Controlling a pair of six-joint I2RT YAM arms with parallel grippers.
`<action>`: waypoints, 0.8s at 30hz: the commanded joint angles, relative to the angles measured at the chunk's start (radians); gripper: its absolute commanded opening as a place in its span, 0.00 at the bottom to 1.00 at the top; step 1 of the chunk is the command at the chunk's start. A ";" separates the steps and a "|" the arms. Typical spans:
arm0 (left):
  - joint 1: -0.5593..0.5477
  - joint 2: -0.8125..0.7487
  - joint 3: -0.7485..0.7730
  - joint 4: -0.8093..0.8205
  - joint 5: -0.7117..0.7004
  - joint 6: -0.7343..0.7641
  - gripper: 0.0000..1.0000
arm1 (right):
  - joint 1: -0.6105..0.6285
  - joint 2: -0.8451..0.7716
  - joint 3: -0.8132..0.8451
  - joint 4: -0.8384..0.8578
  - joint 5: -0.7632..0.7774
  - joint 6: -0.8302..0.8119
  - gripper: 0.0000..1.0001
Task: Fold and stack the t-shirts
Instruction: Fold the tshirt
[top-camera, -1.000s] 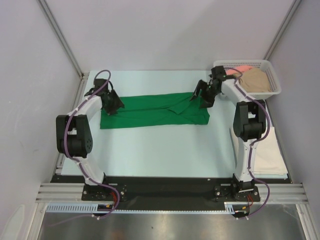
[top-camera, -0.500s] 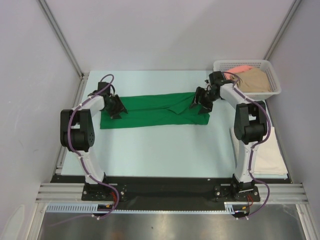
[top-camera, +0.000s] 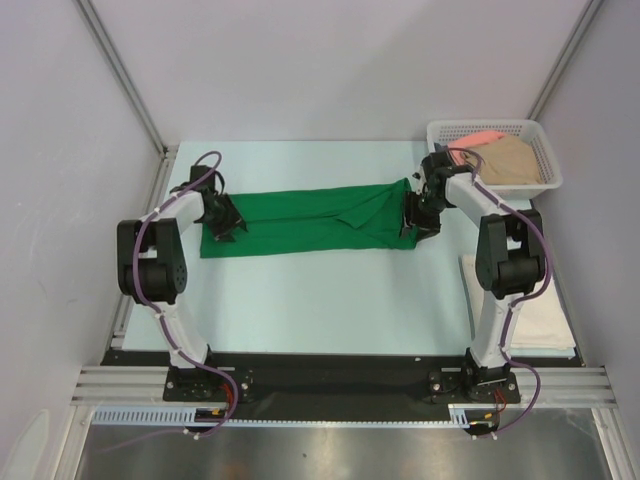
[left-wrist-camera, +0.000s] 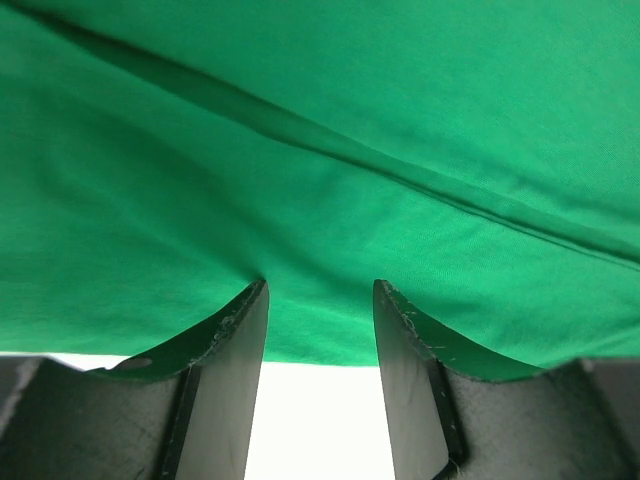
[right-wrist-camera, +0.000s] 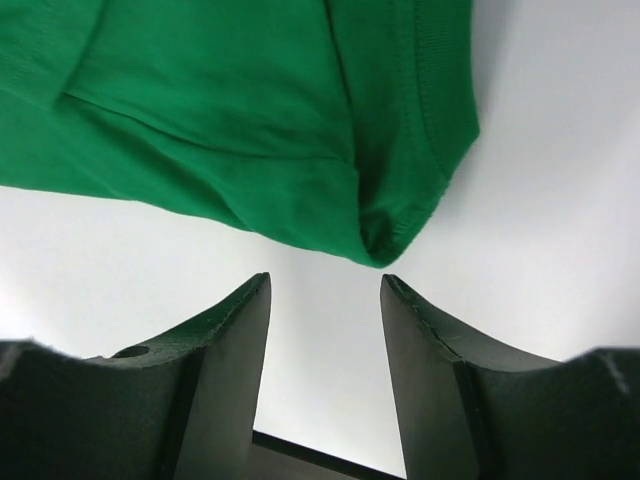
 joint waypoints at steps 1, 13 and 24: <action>0.035 -0.040 -0.001 -0.020 -0.025 0.010 0.51 | -0.002 0.031 0.029 -0.023 0.043 -0.052 0.54; 0.070 -0.003 -0.001 -0.038 -0.029 0.007 0.52 | 0.000 0.105 0.068 -0.007 0.032 -0.049 0.39; 0.076 -0.001 0.008 -0.068 -0.136 0.025 0.53 | -0.017 0.125 0.129 -0.040 0.224 0.006 0.23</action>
